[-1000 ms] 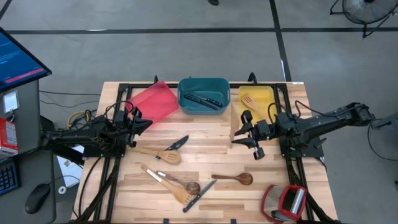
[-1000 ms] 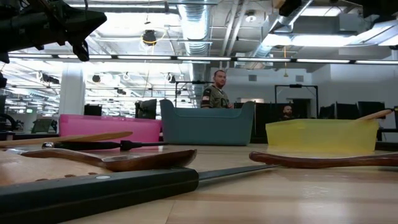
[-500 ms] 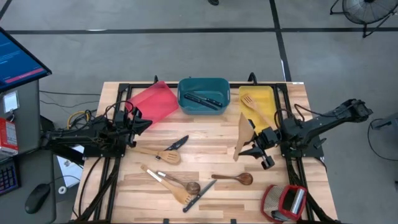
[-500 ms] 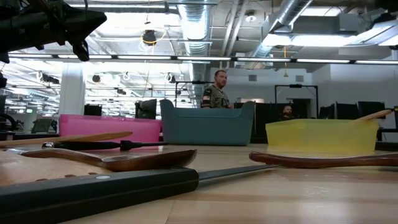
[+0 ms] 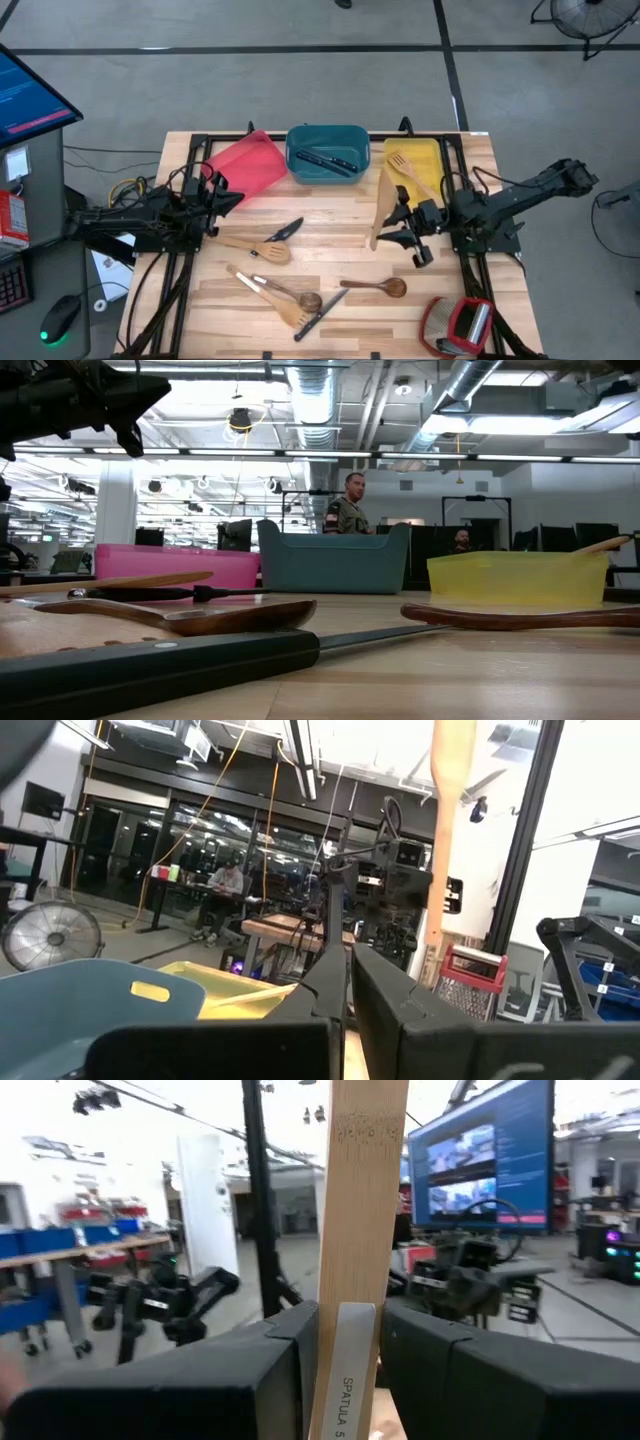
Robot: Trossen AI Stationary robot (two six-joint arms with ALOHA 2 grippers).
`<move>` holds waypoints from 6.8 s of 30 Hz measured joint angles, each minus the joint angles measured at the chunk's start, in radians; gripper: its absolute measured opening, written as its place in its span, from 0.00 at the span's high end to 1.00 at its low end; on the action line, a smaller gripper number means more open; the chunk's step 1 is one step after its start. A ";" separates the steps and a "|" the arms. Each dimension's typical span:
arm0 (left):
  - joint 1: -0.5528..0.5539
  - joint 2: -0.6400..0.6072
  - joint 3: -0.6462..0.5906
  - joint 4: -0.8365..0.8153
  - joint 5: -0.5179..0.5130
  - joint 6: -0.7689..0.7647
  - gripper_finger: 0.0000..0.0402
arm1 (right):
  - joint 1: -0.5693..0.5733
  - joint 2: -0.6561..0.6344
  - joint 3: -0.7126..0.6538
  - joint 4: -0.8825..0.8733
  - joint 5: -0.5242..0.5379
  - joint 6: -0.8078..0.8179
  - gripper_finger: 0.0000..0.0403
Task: Pick & Place Kitchen Items
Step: Put the wooden spatula into the yellow bin
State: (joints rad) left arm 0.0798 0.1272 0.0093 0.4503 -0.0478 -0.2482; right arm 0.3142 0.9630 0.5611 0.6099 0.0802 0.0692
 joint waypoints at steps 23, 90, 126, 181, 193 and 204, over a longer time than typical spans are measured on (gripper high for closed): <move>0.000 0.000 0.000 0.008 0.000 0.000 0.99 | -0.261 0.154 0.325 -0.688 0.004 -0.020 0.78; 0.000 0.000 0.000 0.023 0.000 0.000 0.99 | -0.513 0.217 0.421 -2.054 0.277 0.814 0.78; 0.000 0.000 0.000 0.023 0.000 0.000 0.99 | -0.626 0.222 0.345 -1.938 0.226 0.706 0.78; 0.000 0.000 0.000 0.023 0.000 0.000 0.99 | -0.673 0.222 0.252 -1.853 0.172 0.630 0.78; 0.000 0.000 0.000 0.023 0.000 0.000 0.99 | -0.712 0.222 0.252 -1.813 0.172 0.601 0.78; 0.000 0.000 0.000 0.023 0.000 0.000 0.99 | -0.741 0.222 0.252 -1.820 0.171 0.601 0.78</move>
State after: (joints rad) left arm 0.0798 0.1271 0.0093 0.4730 -0.0476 -0.2484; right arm -0.4271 1.1847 0.8135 -1.2106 0.2516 0.6701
